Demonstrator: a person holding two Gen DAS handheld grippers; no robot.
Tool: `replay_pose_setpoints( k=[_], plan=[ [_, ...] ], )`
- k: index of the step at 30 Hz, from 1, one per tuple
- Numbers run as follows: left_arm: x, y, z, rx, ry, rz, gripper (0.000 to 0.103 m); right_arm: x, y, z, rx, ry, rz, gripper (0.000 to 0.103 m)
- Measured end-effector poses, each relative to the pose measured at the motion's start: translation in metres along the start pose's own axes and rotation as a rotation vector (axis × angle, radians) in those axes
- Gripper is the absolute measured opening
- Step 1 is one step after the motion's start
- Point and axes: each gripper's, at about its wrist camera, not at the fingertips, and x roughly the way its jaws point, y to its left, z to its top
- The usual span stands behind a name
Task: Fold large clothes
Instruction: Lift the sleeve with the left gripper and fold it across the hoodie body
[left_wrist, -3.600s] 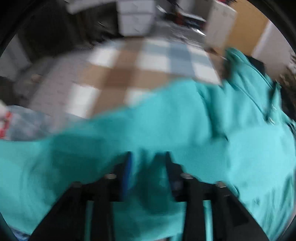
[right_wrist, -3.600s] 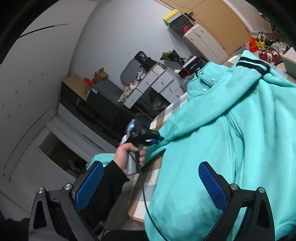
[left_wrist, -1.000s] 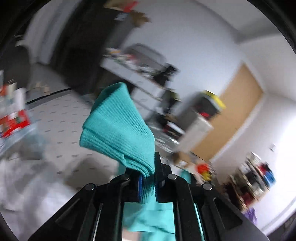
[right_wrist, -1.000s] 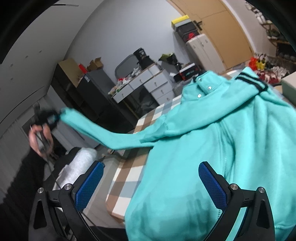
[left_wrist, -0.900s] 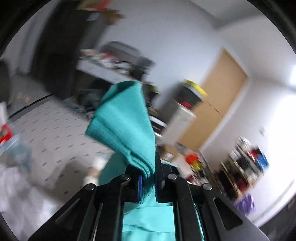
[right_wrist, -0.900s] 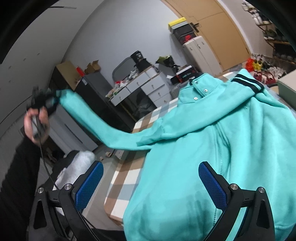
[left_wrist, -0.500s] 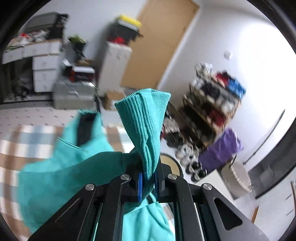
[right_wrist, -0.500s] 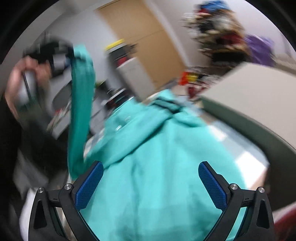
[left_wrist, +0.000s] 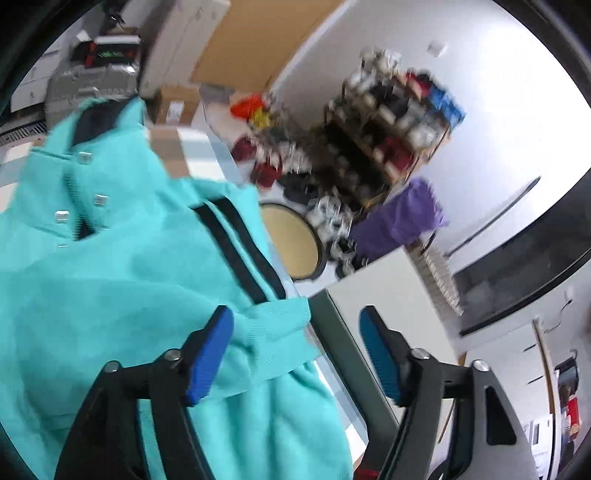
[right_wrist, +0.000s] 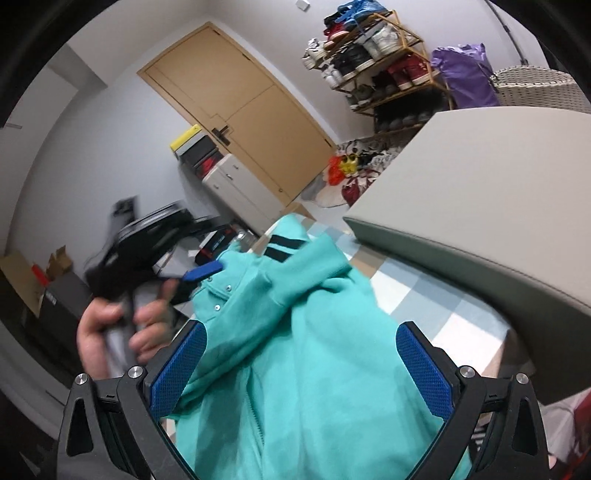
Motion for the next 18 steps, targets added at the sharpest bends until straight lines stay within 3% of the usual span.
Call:
replay_pose_setpoints(
  k=[2,5,8,10,11,14,18],
  plan=[
    [-0.017,0.030,-0.002,-0.004,-0.014,0.093,0.076,-0.002,0.000,-0.002,0.004,0.001,0.001,0.103],
    [-0.055,0.100,-0.014,-0.108,-0.033,0.278,0.076,-0.002,0.004,-0.005,-0.015,0.005,-0.001,0.103],
    [-0.081,0.155,-0.032,-0.201,-0.074,0.398,0.076,-0.003,0.010,-0.007,-0.036,0.005,-0.001,0.103],
    [-0.081,0.173,-0.048,-0.271,-0.042,0.420,0.076,-0.002,0.012,-0.007,-0.046,0.009,-0.002,0.103],
    [-0.075,0.188,-0.057,-0.305,0.013,0.422,0.076,-0.001,0.014,-0.008,-0.051,0.013,-0.004,0.103],
    [-0.069,0.192,-0.070,-0.265,0.025,0.431,0.076,0.000,0.018,-0.012,-0.068,0.019,-0.006,0.103],
    [-0.056,0.174,-0.078,-0.174,0.029,0.549,0.080,0.003,0.023,-0.014,-0.119,0.012,-0.027,0.103]
  ],
)
